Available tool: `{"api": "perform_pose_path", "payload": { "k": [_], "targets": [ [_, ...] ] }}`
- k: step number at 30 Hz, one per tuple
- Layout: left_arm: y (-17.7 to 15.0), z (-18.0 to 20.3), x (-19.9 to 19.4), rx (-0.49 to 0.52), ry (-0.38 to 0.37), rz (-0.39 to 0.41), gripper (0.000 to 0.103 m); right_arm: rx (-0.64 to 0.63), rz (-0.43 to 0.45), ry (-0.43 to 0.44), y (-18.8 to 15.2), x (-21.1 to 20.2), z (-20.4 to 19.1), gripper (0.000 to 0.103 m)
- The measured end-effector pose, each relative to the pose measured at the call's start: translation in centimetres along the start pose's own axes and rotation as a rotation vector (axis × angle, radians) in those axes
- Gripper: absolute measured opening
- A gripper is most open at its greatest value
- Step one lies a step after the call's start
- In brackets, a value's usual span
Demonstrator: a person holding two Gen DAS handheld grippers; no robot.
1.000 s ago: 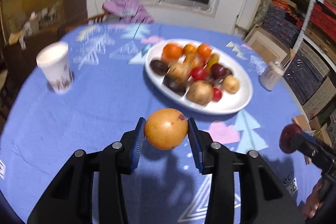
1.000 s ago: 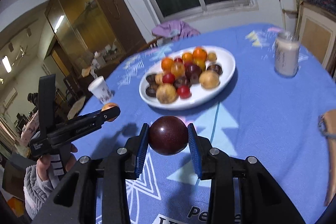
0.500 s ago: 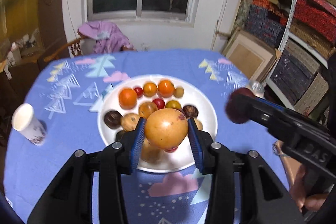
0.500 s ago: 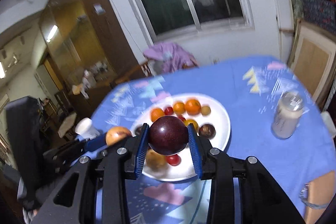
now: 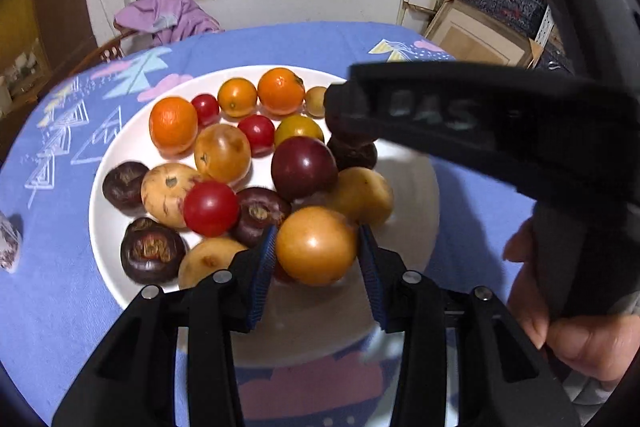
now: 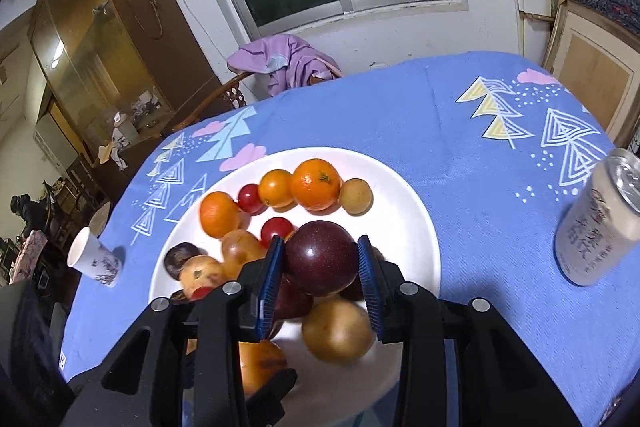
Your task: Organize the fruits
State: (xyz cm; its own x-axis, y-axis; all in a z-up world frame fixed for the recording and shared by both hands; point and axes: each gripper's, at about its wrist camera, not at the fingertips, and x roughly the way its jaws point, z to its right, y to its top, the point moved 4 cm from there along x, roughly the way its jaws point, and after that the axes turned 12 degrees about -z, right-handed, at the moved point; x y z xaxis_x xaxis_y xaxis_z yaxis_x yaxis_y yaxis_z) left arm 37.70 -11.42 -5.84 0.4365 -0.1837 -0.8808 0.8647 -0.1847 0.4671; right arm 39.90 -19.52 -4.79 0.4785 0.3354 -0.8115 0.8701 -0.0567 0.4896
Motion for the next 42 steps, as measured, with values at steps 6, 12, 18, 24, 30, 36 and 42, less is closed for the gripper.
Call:
{"api": "perform_pose_path", "payload": {
  "k": [6, 12, 18, 24, 30, 36, 42],
  "targets": [
    [0.4, 0.3, 0.6, 0.01, 0.011, 0.02, 0.05, 0.026, -0.016, 0.023, 0.7, 1.4, 1.2, 0.04],
    [0.3, -0.1, 0.0, 0.006, 0.014, 0.038, 0.064, 0.029, 0.003, 0.056, 0.7, 0.6, 1.3, 0.049],
    [-0.7, -0.8, -2.6, -0.01, 0.029, 0.074, 0.074, 0.012, 0.038, 0.072, -0.7, -2.4, 0.2, 0.049],
    [-4.0, -2.2, -7.9, -0.063, 0.074, 0.162, 0.085, -0.039, 0.098, 0.057, -3.9, -8.1, -2.1, 0.058],
    [-9.3, -4.5, -12.8, -0.133, 0.142, 0.242, 0.097, -0.078, 0.203, 0.028, -11.6, -13.9, -4.2, 0.077],
    [-14.3, -6.4, -14.1, -0.175, 0.227, 0.251, 0.099, -0.094, 0.288, -0.102, -19.1, -14.4, -5.0, 0.091],
    [-15.8, -8.4, -14.2, -0.242, 0.231, 0.241, 0.099, -0.131, 0.332, -0.22, -20.4, -13.9, -5.5, 0.099]
  ]
}}
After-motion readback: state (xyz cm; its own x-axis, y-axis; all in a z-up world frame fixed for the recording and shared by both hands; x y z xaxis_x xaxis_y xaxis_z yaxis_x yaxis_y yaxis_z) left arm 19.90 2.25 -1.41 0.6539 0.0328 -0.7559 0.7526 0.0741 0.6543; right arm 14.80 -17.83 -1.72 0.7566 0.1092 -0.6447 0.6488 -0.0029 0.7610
